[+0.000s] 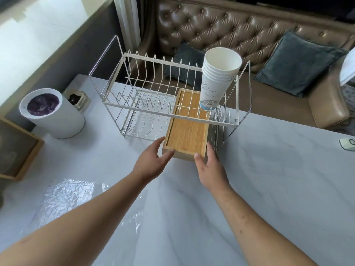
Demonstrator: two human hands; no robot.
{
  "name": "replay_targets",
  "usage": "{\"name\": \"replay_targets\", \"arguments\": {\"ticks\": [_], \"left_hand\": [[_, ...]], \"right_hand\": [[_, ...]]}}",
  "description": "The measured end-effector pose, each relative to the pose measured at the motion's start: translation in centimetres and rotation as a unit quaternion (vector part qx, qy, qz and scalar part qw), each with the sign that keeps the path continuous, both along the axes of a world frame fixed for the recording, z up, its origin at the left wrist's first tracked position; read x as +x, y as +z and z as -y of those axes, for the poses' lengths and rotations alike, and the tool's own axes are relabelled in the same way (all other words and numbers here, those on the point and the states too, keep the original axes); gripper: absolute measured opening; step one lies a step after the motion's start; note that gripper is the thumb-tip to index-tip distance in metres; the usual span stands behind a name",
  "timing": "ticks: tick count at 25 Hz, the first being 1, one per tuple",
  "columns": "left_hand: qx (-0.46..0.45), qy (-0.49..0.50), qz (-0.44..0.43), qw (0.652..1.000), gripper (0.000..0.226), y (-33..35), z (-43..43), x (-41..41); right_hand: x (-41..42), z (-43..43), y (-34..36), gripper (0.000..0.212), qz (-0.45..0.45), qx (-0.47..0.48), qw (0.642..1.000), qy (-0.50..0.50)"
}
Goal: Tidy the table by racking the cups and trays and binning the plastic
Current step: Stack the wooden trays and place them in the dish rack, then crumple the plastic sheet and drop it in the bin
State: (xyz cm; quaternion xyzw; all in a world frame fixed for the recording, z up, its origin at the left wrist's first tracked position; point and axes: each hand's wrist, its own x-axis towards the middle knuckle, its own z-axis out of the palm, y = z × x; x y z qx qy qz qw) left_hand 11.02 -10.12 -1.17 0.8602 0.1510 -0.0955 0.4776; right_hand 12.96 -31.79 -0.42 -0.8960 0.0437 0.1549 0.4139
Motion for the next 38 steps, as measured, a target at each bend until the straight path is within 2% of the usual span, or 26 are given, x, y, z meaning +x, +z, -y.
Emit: {"name": "replay_targets", "arguments": {"ticks": [6, 9, 13, 18, 24, 32, 38], "left_hand": [[0.207, -0.083, 0.015, 0.975, 0.085, -4.9, -3.9, -11.1], [0.270, -0.063, -0.010, 0.961, 0.086, -6.8, -7.6, -16.7], [0.317, -0.018, -0.042, 0.947, 0.084, -7.9, -13.2, -22.9], [0.323, 0.032, -0.070, 0.943, 0.082, -8.1, -18.7, -27.2], [0.307, 0.014, -0.095, 0.947, 0.075, -9.1, -20.6, -29.3], [0.298, -0.014, -0.104, 0.949, 0.080, -9.0, -14.1, -26.0], [0.315, -0.090, -0.084, 0.941, 0.078, -9.6, -4.2, -21.8]], "right_hand": [[-9.0, 1.4, -2.9, 0.081, 0.029, -0.146, 0.988, 0.035], [-12.6, -0.2, -5.2, 0.081, 0.011, -0.210, 0.971, 0.118], [-14.9, -5.5, -7.0, 0.080, 0.021, -0.233, 0.940, 0.248], [-17.1, -13.7, -7.6, 0.079, 0.074, -0.223, 0.880, 0.412], [-18.7, -17.2, -8.6, 0.073, 0.036, -0.251, 0.828, 0.500], [-15.7, -9.7, -8.7, 0.072, 0.028, -0.275, 0.836, 0.474], [-15.0, 2.0, -9.5, 0.074, 0.031, -0.276, 0.869, 0.410]]}}
